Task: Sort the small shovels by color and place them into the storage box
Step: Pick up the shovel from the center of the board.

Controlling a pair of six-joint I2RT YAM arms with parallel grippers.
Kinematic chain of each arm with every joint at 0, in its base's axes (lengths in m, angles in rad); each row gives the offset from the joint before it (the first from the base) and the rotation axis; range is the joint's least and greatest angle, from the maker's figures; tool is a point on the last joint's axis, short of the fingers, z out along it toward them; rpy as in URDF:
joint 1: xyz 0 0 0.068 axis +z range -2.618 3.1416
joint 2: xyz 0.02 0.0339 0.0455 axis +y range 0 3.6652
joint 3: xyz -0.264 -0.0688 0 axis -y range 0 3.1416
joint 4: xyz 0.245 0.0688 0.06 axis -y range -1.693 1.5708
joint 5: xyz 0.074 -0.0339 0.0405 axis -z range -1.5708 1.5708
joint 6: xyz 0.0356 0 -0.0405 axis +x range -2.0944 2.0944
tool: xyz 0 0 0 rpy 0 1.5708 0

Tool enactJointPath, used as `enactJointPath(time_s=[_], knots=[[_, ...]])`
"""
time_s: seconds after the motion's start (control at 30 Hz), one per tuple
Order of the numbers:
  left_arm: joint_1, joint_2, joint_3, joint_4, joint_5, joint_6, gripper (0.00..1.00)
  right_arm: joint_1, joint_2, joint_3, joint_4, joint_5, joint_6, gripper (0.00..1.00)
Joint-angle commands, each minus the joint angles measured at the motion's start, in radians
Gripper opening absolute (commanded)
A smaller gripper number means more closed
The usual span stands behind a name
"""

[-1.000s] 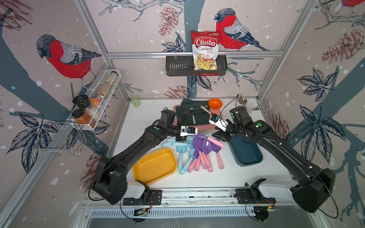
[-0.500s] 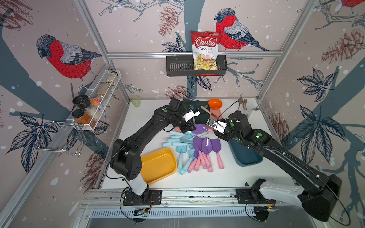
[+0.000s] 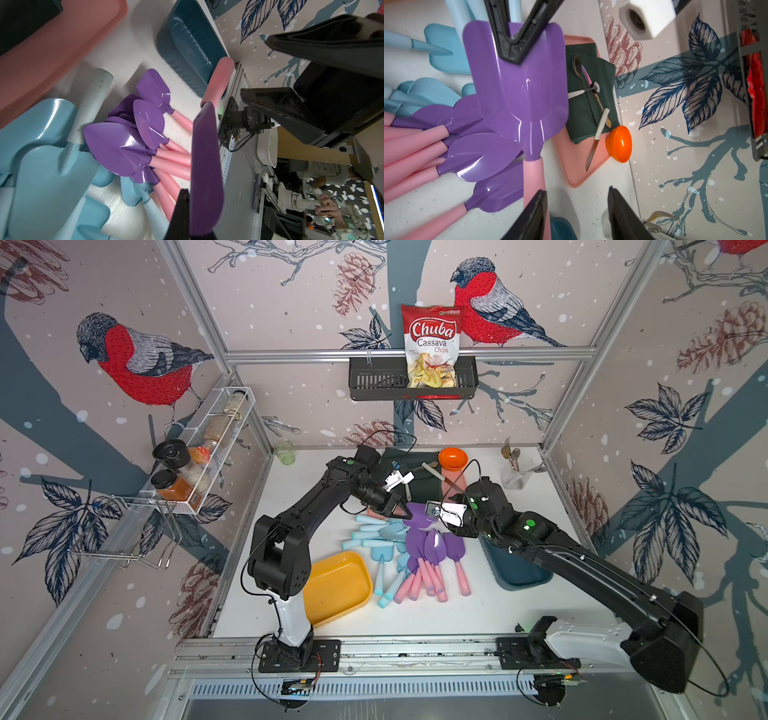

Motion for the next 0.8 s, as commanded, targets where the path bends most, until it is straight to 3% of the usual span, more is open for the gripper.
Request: enactJointPath(time_s=[0.0,0.63,0.77], knots=[[0.006,-0.006,-0.011,0.014,0.061,-0.042,0.0,0.006,0.02,0.022,-0.079,-0.022,-0.008,0.51],[0.006,-0.033,-0.019,0.043,0.083,-0.084,0.0,0.015,0.119,0.06,-0.137,0.0,-0.011,0.37],[0.006,-0.041,-0.022,0.047,0.097,-0.083,0.0,0.013,0.131,0.065,-0.134,0.013,-0.018,0.27]])
